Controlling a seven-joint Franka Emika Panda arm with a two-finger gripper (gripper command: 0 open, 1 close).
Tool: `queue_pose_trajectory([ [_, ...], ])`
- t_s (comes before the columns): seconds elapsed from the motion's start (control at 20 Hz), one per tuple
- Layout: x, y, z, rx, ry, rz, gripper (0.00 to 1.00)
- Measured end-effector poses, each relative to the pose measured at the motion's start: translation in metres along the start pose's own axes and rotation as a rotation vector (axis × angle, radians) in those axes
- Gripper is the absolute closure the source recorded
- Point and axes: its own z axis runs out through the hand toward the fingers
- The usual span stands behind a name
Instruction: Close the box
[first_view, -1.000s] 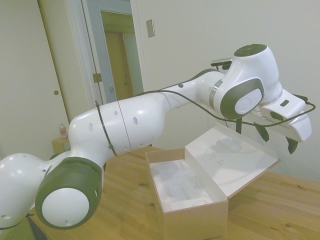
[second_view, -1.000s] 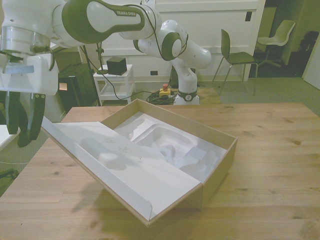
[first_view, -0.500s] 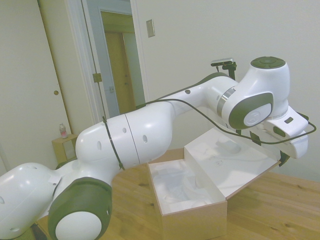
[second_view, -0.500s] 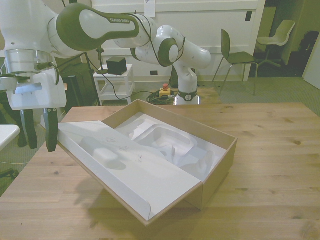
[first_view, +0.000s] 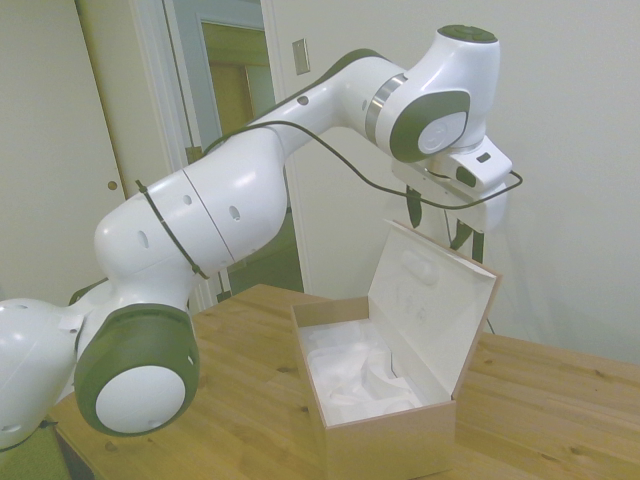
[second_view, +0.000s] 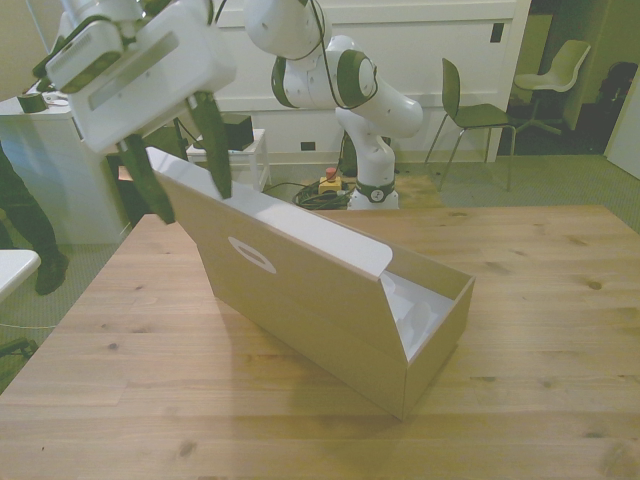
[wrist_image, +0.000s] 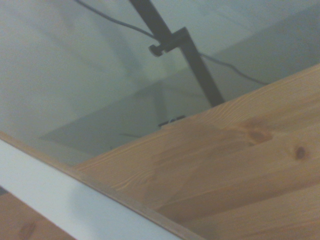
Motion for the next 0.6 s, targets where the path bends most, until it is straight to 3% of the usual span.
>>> queue_pose_trajectory([
  [0.25, -0.020, -0.016, 0.027, -0.041, -0.069, -0.024, 0.00],
  [0.6, -0.149, -0.113, 0.079, -0.153, -0.080, -0.178, 0.00],
])
